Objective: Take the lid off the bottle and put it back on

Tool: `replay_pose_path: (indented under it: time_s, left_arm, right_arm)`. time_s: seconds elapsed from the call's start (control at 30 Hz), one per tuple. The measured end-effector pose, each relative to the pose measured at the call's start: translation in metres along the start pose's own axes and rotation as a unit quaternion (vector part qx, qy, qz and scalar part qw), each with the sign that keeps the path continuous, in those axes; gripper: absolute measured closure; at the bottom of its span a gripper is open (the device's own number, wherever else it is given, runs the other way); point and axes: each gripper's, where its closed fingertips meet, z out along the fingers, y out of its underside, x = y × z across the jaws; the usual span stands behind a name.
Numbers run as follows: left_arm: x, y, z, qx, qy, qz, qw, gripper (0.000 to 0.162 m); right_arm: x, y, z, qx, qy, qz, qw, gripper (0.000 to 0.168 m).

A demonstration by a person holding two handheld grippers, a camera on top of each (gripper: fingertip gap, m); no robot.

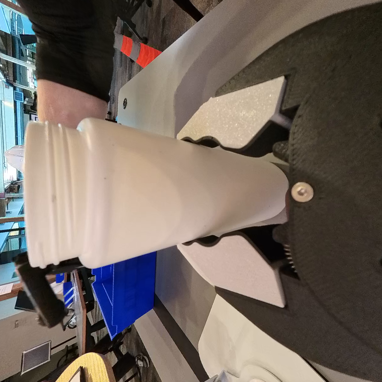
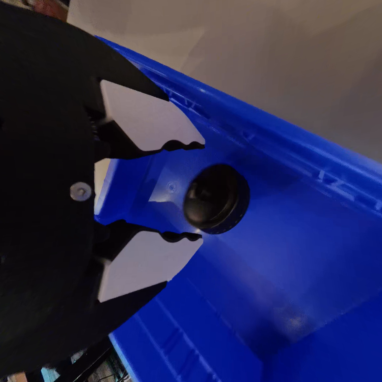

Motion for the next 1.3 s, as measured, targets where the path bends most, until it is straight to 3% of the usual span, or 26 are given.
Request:
replay_pose_path:
  time_s: [0.23,0.4,0.53,0.67,0.83,1.1,1.3]
  left_arm:
    - [0.001,0.000,0.001,-0.002,-0.001,0.002,1.000,0.077]
    - [0.001,0.000,0.002,-0.001,-0.002,0.001,1.000,0.077]
    - [0.002,-0.001,0.003,-0.001,-0.002,0.001,1.000,0.076]
    - [0.002,-0.001,0.004,0.001,-0.003,0.000,1.000,0.076]
    - [0.002,-0.001,0.002,0.007,0.002,-0.014,1.000,0.076]
    - [0.002,-0.001,0.002,0.017,0.014,-0.034,0.999,0.076]
    - [0.001,0.004,0.003,0.007,0.008,-0.035,0.999,0.076]
  right_arm:
    - [-0.029,-0.010,-0.075,0.142,-0.004,0.014,0.990,0.086]
    - [-0.155,-0.023,-0.139,0.312,-0.089,-0.126,0.937,0.072]
    - [-0.263,-0.015,-0.137,0.342,-0.181,-0.230,0.893,0.061]
    - [-0.326,-0.023,-0.119,0.369,-0.245,-0.258,0.859,0.052]
    - [-0.353,-0.045,-0.106,0.411,-0.279,-0.247,0.832,0.051]
    - [-0.350,-0.050,-0.109,0.450,-0.275,-0.247,0.813,0.066]
    - [-0.348,-0.053,-0.111,0.469,-0.291,-0.229,0.802,0.067]
